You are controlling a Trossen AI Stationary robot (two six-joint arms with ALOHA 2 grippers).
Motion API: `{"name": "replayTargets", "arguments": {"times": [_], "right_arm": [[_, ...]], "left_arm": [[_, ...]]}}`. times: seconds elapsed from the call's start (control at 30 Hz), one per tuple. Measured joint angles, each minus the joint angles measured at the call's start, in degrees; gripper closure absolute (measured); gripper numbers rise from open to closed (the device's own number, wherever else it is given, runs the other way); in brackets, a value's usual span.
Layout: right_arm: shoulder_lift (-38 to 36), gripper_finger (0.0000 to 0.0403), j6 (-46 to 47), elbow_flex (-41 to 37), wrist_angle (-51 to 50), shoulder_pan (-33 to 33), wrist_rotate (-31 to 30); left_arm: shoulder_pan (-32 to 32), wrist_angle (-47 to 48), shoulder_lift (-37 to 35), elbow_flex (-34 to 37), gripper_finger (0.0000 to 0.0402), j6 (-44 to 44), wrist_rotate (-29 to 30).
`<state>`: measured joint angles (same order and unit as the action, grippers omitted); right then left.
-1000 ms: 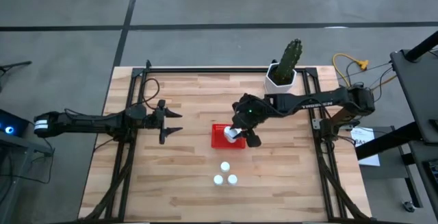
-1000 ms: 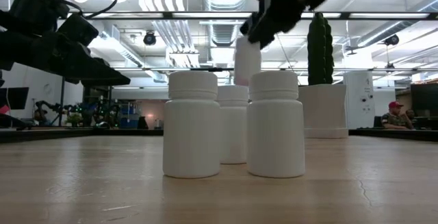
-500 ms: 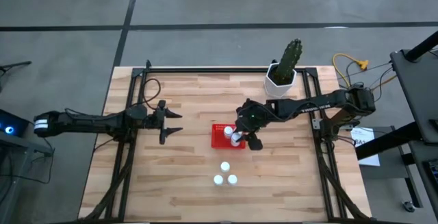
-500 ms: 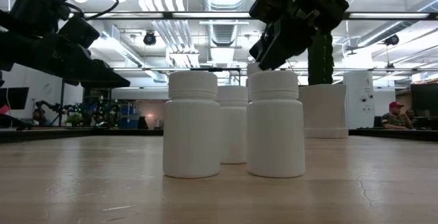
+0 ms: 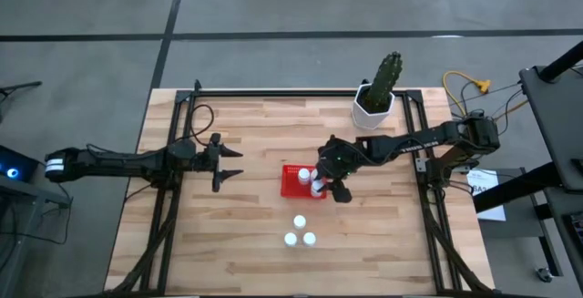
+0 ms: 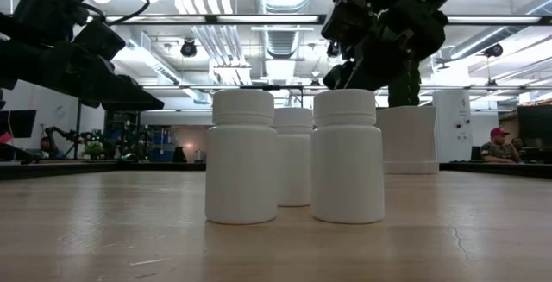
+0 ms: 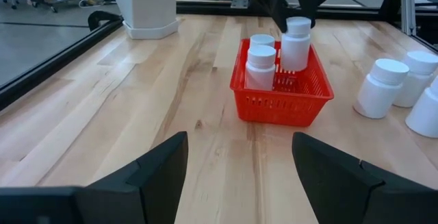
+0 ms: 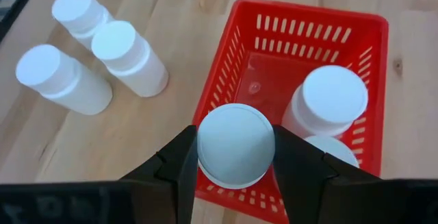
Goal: Pick and place pill bottles into a basket
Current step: Put the white pill bottle into the red basket
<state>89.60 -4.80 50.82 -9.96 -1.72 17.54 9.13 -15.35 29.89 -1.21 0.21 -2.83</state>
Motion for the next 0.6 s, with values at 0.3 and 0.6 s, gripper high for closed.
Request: {"name": "replayTargets", "arguments": {"times": [0.3,0.6], "right_arm": [[0.0,0.026,-0.1,-2.6,3.0,0.0,0.0],[0.0,0.026,-0.3,-2.6,3.1,0.0,0.0]], "left_arm": [[0.0,0.0,0.0,0.0,0.0157,0.0,0.0],[0.0,-0.2,0.0,0.0,0.0157,-0.1,0.0]]}}
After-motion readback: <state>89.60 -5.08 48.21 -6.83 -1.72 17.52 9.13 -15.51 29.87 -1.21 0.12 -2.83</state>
